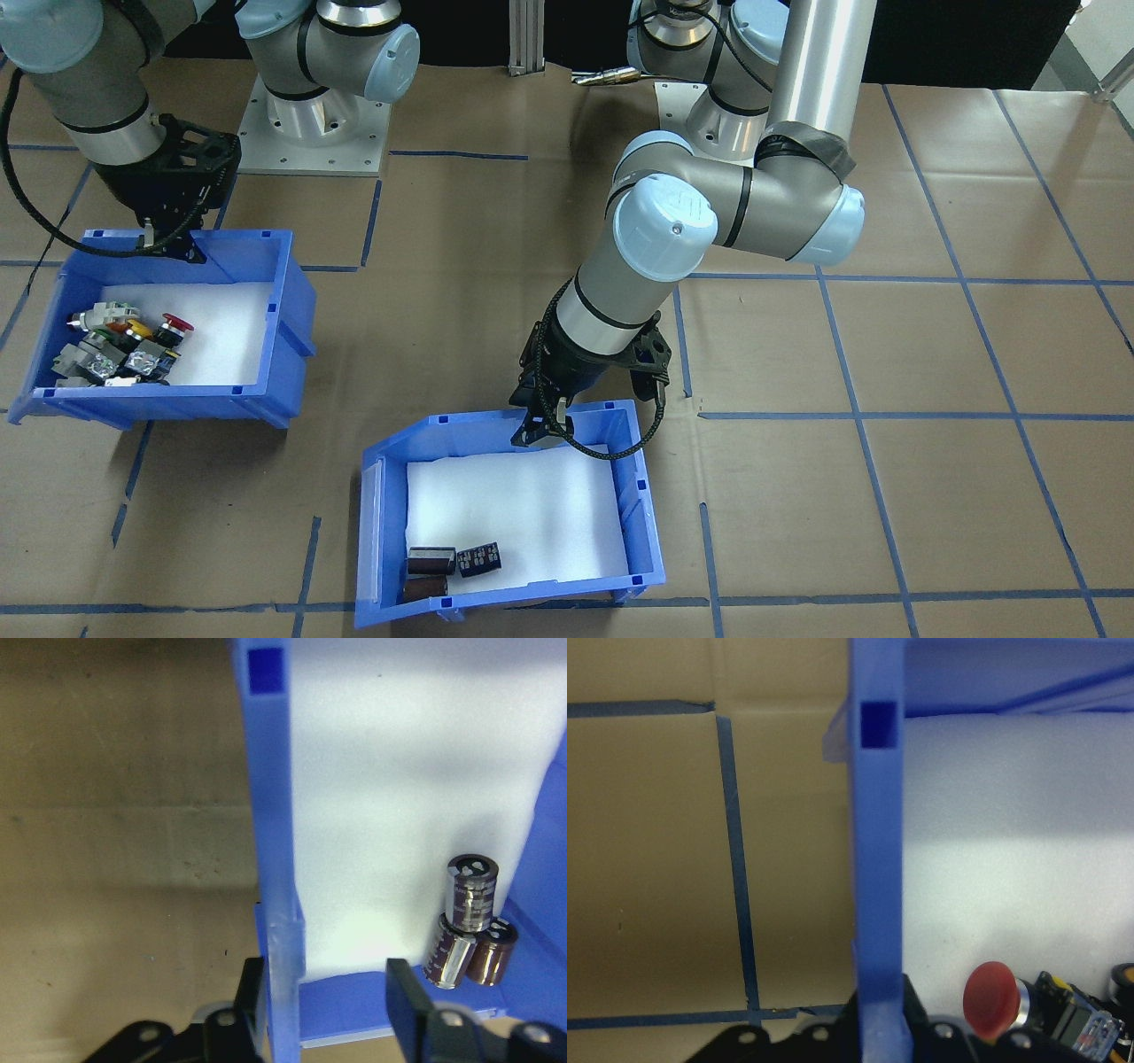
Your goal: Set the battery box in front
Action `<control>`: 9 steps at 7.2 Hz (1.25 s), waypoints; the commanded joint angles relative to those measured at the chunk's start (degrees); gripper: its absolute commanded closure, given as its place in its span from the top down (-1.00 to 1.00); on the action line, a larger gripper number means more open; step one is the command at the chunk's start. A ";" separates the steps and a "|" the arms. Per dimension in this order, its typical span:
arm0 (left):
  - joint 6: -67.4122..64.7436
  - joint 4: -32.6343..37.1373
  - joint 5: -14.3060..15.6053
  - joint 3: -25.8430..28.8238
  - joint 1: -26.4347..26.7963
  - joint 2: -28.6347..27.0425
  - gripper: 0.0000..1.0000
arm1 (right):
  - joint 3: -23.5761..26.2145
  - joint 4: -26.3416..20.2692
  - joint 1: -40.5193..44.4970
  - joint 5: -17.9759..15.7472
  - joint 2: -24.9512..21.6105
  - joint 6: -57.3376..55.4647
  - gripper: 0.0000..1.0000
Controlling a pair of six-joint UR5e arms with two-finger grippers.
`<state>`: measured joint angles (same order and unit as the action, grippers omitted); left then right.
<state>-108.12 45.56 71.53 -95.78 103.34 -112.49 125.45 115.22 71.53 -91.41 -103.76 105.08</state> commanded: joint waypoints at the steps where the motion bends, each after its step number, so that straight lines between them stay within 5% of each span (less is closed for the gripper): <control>1: 7.76 12.79 0.62 0.85 -1.03 5.32 0.97 | 3.21 0.00 3.94 0.09 -2.49 -5.57 -1.00; 4: 45.05 36.74 10.08 3.40 -8.49 13.77 0.99 | 4.27 0.52 18.15 -0.43 -2.33 -15.83 -1.00; 6: 67.48 39.95 16.16 4.28 -10.08 16.59 0.99 | 6.29 2.98 22.85 -0.43 -2.24 -20.78 -1.00; 9: 100.21 40.40 16.19 5.07 -12.72 19.50 0.99 | 6.56 4.74 35.66 -0.43 -1.97 -32.00 -1.00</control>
<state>-20.14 85.77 87.55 -91.20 91.95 -94.14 131.95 119.03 102.65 -91.89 -105.86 77.70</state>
